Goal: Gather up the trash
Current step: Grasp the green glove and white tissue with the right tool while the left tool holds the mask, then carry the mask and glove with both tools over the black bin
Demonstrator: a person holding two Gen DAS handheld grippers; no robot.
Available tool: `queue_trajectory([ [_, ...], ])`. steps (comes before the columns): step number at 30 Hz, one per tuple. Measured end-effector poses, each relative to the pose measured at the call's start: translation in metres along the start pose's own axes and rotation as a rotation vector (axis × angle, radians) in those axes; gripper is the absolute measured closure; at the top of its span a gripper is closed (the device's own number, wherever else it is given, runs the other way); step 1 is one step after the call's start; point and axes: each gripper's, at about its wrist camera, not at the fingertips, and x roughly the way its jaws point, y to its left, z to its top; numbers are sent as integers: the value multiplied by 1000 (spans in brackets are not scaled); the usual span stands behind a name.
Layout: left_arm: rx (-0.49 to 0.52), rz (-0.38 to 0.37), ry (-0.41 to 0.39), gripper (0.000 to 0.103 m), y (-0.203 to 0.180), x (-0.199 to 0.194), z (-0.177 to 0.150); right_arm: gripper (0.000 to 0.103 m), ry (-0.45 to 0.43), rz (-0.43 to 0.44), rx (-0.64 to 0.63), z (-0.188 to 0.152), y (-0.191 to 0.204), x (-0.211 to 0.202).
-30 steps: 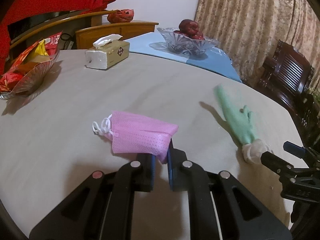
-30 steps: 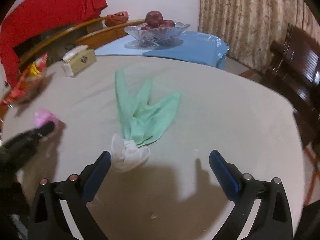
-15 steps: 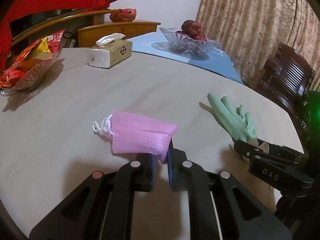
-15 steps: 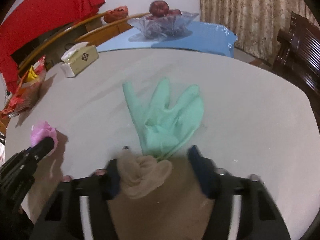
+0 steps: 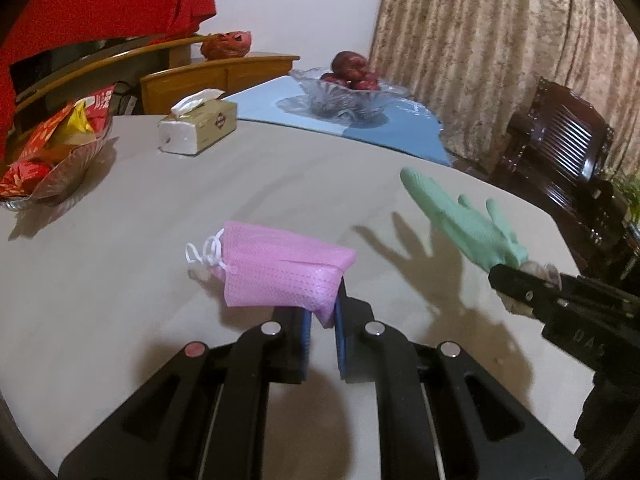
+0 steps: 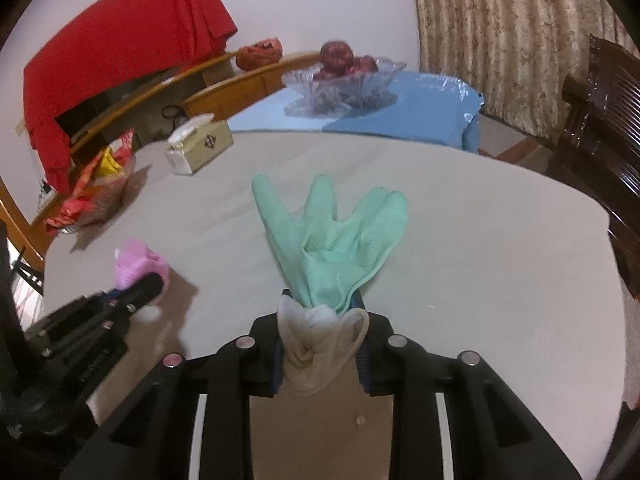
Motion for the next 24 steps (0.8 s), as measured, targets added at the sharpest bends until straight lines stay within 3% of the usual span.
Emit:
queue_trajectory([
  [10, 56, -70, -50, 94, -50, -49, 0, 76, -82, -11, 11, -4, -17, -73],
  [24, 121, -197, -81, 94, -123, -116, -14, 76, -162, -69, 45, -35, -59, -176],
])
